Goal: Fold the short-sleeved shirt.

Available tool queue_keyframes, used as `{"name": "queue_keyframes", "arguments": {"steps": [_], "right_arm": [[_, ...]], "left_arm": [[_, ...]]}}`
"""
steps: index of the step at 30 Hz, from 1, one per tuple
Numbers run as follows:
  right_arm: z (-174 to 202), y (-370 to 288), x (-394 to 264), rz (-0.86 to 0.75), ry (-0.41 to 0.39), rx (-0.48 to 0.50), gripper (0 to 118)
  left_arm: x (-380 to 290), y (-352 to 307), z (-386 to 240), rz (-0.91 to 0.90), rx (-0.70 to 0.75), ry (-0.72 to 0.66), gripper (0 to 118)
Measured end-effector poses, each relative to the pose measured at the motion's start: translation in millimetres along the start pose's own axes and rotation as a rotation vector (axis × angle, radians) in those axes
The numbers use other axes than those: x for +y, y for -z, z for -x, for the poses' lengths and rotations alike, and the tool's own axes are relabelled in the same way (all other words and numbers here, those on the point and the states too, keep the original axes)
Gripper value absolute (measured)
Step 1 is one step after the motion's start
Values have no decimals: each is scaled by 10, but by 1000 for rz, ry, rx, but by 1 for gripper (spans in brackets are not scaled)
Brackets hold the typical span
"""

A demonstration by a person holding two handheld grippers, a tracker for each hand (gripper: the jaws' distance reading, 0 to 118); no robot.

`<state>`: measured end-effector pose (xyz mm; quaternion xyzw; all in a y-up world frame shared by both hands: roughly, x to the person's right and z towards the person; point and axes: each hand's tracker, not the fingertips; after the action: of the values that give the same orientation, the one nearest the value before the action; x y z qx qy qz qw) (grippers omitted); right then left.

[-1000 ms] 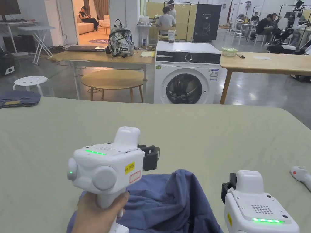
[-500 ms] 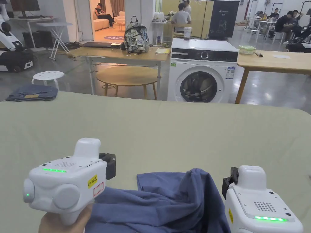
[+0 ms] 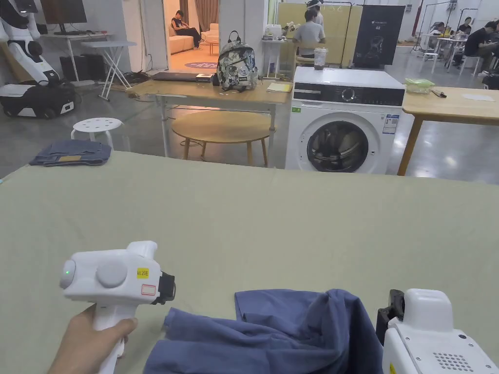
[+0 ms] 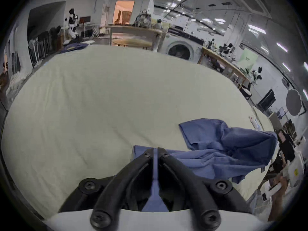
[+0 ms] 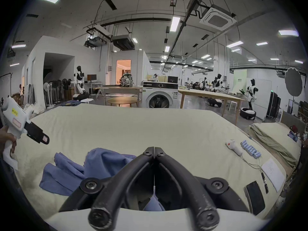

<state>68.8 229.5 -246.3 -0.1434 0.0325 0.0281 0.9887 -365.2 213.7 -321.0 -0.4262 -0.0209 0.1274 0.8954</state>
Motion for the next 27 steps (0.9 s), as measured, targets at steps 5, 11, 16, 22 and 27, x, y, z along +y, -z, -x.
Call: {"name": "queue_keyframes", "arguments": {"steps": [5, 11, 16, 22, 27], "right_arm": [[-59, 54, -81, 28, -3, -17, 0], [-117, 85, -158, 57, -5, -35, 0], [-139, 86, -194, 70, -6, -41, 0], [-146, 115, -241, 82, -6, -41, 0], [-230, 106, -309, 120, 18, -34, 0]], "left_arm": [[136, 397, 135, 85, 24, -51, 59], [72, 905, 218, 241, 90, -75, 77], [-106, 1050, 209, 285, 132, -65, 68], [-308, 904, -36, 255, 137, 46, 30], [-276, 966, 106, 226, 55, 22, 6]]}}
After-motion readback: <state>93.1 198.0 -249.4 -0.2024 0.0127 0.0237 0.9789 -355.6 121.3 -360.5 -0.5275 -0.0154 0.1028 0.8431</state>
